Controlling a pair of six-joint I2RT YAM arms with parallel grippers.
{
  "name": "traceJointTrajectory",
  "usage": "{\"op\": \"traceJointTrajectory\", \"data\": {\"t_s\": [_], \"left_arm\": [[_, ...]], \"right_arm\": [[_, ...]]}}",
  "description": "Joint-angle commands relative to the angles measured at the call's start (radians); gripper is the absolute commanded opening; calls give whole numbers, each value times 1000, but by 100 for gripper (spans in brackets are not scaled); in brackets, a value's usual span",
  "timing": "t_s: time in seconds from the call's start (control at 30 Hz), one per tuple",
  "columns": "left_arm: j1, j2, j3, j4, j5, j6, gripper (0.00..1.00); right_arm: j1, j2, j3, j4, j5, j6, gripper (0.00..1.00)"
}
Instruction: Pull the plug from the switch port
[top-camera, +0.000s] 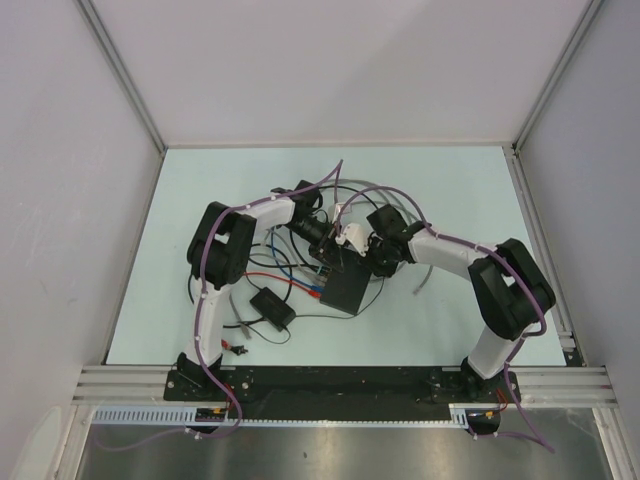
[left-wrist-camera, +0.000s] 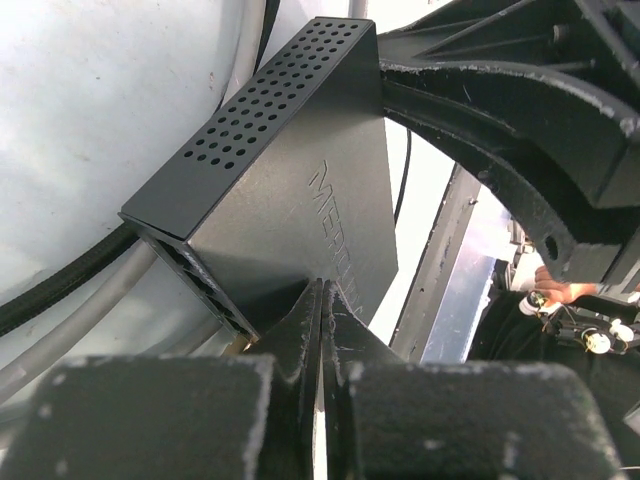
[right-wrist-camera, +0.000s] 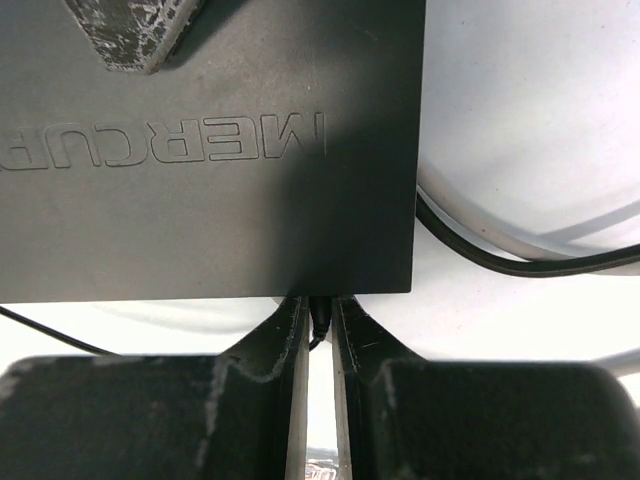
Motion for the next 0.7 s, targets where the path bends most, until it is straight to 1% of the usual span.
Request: {"op": "traceJointTrajectory", "data": {"t_s": [0.0,0.17,0.33,0.47,0.67], "left_arm": [[7,54,-25,53,-317,105,0],[6,64,-21,52,-314,103,0],[1,71,-11,49,-319,100,0],[1,74,-11,49,-326,101,0],[0,78,-2,47,-325,101,0]], "right_arm": [[-4,-11,-8,-8,193,-25,0],[-7,-15,-16,-47,193,-4,0],[-32,-26,-42,-31,184,53,0],[-38,-40,-77,-33,186,56,0],[-38,-52,-79,-60,193,58,0]]}}
